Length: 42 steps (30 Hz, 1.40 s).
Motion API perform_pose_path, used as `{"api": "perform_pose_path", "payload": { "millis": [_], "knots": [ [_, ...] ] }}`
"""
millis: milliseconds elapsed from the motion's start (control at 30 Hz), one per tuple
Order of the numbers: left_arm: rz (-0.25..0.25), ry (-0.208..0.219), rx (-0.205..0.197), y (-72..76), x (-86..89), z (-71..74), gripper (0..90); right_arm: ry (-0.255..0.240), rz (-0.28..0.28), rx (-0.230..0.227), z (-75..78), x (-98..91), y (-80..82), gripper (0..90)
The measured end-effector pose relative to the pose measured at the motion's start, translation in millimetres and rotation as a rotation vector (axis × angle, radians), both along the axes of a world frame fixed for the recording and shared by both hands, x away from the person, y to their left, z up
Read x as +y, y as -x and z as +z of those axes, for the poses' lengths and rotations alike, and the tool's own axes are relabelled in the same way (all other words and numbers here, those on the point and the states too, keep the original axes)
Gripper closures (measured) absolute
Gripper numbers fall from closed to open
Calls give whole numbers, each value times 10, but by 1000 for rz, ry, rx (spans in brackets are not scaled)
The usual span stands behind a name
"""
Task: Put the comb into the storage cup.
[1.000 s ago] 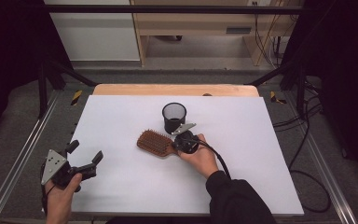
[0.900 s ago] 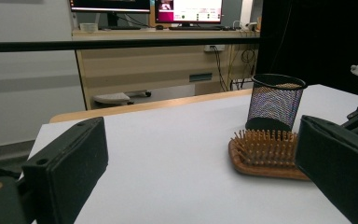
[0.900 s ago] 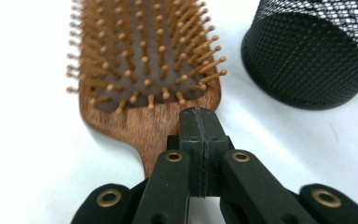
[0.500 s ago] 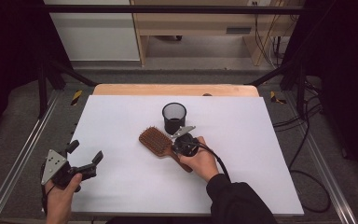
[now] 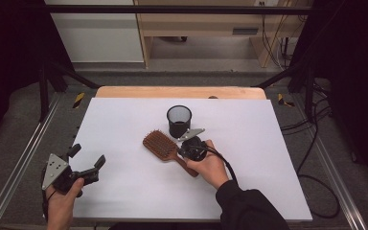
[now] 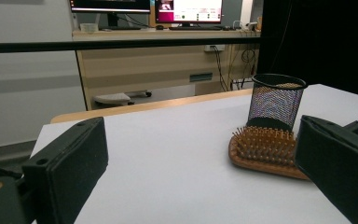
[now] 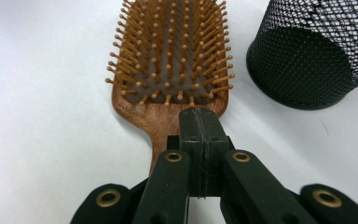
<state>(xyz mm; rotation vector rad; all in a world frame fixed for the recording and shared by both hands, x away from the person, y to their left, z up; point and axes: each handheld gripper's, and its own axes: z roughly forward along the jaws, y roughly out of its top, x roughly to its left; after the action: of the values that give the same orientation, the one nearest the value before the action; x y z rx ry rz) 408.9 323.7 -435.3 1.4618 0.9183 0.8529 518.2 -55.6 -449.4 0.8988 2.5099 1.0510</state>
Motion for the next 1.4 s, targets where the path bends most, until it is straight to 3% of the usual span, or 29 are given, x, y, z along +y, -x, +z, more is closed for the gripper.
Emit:
{"api": "perform_pose_path", "payload": {
  "millis": [467, 533, 700, 733, 1067, 1133, 1200, 1233, 1400],
  "knots": [
    [-1, -6, 3, 0, -1, -1, 30, -3, 24, 21, 80, -27, 119, 772],
    [-1, -6, 3, -2, -1, -2, 30, -6, 18, 22, 85, -34, 123, 697],
    [-2, -5, 4, -1, -6, -4, 30, 4, 7, 38, 83, -39, 118, 605],
    [-2, -5, 4, -1, -5, -4, 30, 8, -2, 51, 74, -37, 110, 536],
    [-3, -6, 5, -4, -5, -5, 30, 47, -22, 84, 26, -13, 93, 329],
    [-4, -7, 5, -3, -5, -4, 30, 57, -30, 100, 8, 8, 90, 235],
    [-5, -7, 5, -3, -5, -4, 30, 57, -31, 106, 0, 15, 88, 206],
    [-4, -7, 5, -3, -4, -4, 30, 65, -42, 132, -15, 33, 80, 156],
    [-5, -6, 6, -4, -3, -5, 30, 71, -42, 161, -36, 58, 73, 92]
  ]
}}
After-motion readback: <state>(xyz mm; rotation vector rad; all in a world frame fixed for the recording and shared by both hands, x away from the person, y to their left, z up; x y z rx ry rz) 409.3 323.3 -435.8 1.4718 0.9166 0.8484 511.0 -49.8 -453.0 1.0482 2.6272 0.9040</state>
